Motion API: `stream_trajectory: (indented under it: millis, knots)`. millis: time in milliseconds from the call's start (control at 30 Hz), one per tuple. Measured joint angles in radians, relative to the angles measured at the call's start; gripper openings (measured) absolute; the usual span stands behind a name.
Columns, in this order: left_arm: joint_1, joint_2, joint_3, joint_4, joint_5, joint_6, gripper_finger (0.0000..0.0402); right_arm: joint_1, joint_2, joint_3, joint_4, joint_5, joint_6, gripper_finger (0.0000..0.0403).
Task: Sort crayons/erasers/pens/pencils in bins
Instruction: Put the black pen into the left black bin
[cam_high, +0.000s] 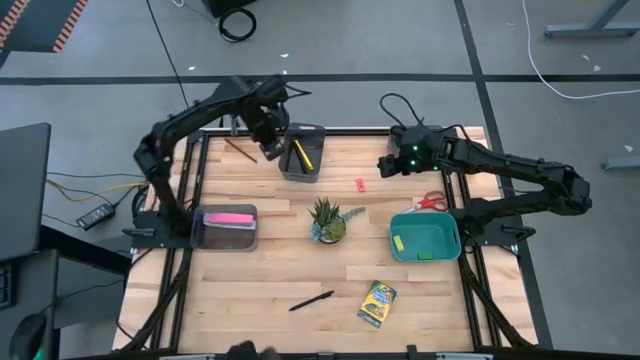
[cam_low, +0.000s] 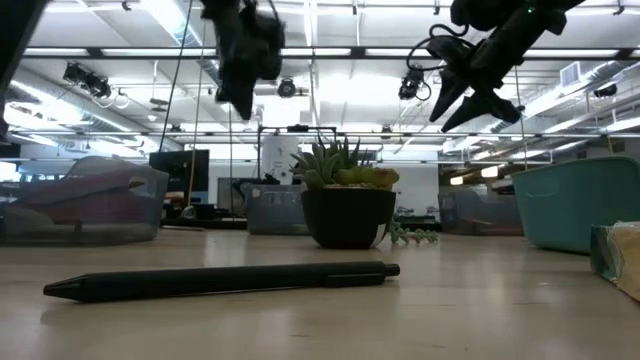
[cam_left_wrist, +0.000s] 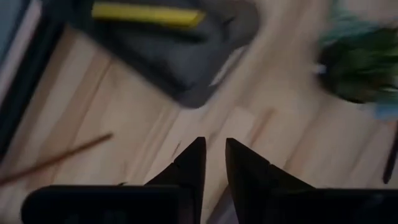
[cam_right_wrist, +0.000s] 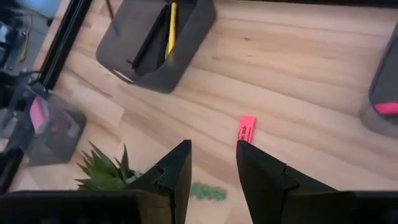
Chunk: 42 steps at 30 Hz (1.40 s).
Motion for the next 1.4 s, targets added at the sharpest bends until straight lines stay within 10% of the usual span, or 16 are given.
stream_trajectory:
  millis: [633,1033,1400]
  knots:
    - [-0.31,-0.283,0.0,0.054,0.055,-0.326,0.0072,0.385,0.026,0.001,0.238,-0.094,-0.052,0.0133]
    - [-0.735,-0.324,0.0,0.357,-0.278,-0.858,0.0051,0.719,0.008,0.001,0.343,-0.218,0.121,0.0133]
    - [-1.074,-0.279,0.0,0.516,-0.422,-1.101,0.0039,0.974,0.011,0.0,0.324,0.25,0.265,0.0133]
